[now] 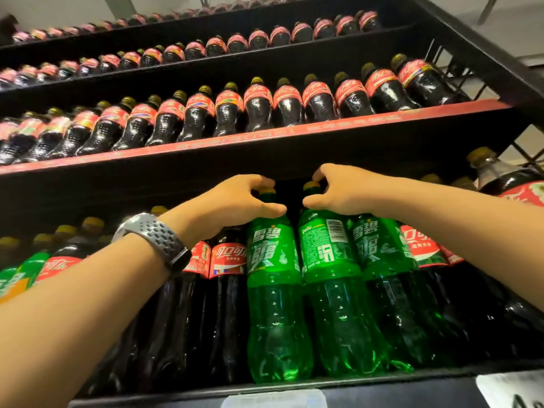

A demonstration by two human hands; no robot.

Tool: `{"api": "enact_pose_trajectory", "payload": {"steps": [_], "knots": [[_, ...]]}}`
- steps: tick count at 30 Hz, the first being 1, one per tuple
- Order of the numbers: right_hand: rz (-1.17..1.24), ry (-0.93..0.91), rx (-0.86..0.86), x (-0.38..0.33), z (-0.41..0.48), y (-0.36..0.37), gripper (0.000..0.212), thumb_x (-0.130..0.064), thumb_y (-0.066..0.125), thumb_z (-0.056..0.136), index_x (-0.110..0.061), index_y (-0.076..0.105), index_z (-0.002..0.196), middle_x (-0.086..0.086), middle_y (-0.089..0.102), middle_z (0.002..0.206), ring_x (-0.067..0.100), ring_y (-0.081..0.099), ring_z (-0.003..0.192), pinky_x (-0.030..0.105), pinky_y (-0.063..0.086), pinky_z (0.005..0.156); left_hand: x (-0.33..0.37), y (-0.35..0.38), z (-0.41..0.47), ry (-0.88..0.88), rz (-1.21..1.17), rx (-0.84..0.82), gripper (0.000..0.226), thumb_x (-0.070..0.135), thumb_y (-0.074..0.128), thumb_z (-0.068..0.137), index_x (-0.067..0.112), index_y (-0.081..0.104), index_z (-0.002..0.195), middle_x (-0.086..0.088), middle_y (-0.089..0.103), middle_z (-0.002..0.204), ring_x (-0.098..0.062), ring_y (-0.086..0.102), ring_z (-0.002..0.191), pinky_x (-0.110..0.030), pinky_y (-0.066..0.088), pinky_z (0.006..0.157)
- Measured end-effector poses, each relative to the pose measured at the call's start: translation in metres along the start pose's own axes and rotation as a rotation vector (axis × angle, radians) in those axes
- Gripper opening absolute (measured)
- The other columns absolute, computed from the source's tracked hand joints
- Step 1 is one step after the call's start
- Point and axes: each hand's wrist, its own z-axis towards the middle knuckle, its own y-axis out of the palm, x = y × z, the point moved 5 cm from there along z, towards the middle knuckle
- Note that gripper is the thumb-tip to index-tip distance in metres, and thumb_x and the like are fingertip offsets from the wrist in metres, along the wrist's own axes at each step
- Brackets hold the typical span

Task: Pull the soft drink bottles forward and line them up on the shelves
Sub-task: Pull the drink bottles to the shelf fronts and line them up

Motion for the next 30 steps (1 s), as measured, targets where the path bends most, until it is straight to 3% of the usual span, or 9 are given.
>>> {"api": "enact_pose_trajectory", "payload": {"steps": [4,6,9,13,15,17,20,24,30], "knots": [[-0.096,0.027,0.010,-0.009,-0.002,0.007,0.075,-0.057,0.059,0.082,-0.009,0.038,0.135,0.013,0.054,0.126,0.029,0.055,0.108,0.034,0.048,0.081,0.008,0.009,0.004,0.059,0.252,0.082,0.070,0.054,0.071,0.075,0.025,0.052,0.135,0.008,0.055,0.132,-0.008,0.052,0.116,-0.020,0.039,0.091],[-0.057,0.032,-0.001,-0.011,-0.003,0.005,0.058,-0.045,0.055,0.089,-0.008,0.043,0.131,0.013,0.056,0.123,0.027,0.055,0.102,0.031,0.045,0.076,0.008,0.007,0.006,0.050,0.238,0.066,0.059,0.048,0.068,0.080,0.027,0.053,0.134,0.007,0.056,0.132,-0.007,0.053,0.111,-0.021,0.040,0.091],[0.088,0.042,-0.008,-0.007,-0.004,0.000,0.036,-0.025,0.055,0.089,-0.007,0.052,0.120,0.007,0.058,0.098,0.021,0.052,0.082,0.030,0.040,0.065,-0.001,0.003,0.004,-0.014,0.091,0.013,0.056,0.039,0.072,0.080,0.033,0.053,0.132,0.006,0.062,0.122,-0.010,0.060,0.106,-0.031,0.049,0.095],[0.018,0.069,-0.029,-0.007,-0.004,0.002,0.069,-0.046,0.065,0.083,-0.008,0.039,0.134,0.011,0.054,0.123,0.028,0.054,0.107,0.036,0.048,0.087,0.002,0.005,0.002,0.039,0.220,0.072,0.058,0.046,0.069,0.079,0.034,0.053,0.133,0.008,0.063,0.118,-0.010,0.059,0.105,-0.025,0.047,0.088],[-0.042,0.072,-0.011,-0.011,-0.003,0.005,0.078,-0.057,0.066,0.077,-0.008,0.040,0.132,0.012,0.054,0.126,0.029,0.055,0.109,0.036,0.048,0.084,0.006,0.008,0.002,0.065,0.299,0.094,0.056,0.044,0.065,0.080,0.030,0.053,0.133,0.006,0.060,0.126,-0.012,0.057,0.111,-0.024,0.043,0.087],[-0.064,0.053,-0.024,-0.014,-0.004,0.007,0.070,-0.058,0.060,0.081,-0.007,0.046,0.127,0.011,0.056,0.122,0.028,0.056,0.106,0.032,0.045,0.076,0.012,0.011,0.000,0.105,0.376,0.111,0.053,0.038,0.061,0.083,0.025,0.053,0.134,0.002,0.052,0.137,-0.015,0.049,0.123,-0.025,0.039,0.096],[-0.016,0.045,0.001,-0.014,-0.005,0.000,0.040,-0.035,0.048,0.094,-0.005,0.053,0.121,0.014,0.058,0.120,0.030,0.056,0.106,0.028,0.041,0.074,0.033,0.017,-0.005,0.299,0.472,0.185,0.052,0.031,0.058,0.084,0.020,0.052,0.135,0.000,0.047,0.142,-0.019,0.038,0.132,-0.039,0.034,0.109],[-0.116,0.035,0.158,0.002,-0.010,-0.022,0.043,-0.018,0.050,0.087,-0.012,0.048,0.129,0.014,0.049,0.129,0.032,0.047,0.117,0.038,0.045,0.093,0.056,0.031,0.003,0.321,0.485,0.160,0.065,0.058,0.048,0.086,0.019,0.047,0.138,-0.002,0.053,0.136,-0.022,0.045,0.126,-0.044,0.039,0.103],[-0.298,0.086,0.114,0.042,-0.012,-0.029,0.049,-0.040,0.057,0.085,-0.014,0.050,0.127,0.012,0.051,0.128,0.033,0.048,0.117,0.042,0.046,0.093,0.065,0.057,0.020,0.168,0.679,0.077,0.092,0.088,0.040,0.067,0.022,0.051,0.131,-0.005,0.056,0.128,-0.026,0.051,0.116,-0.042,0.044,0.095]]}}
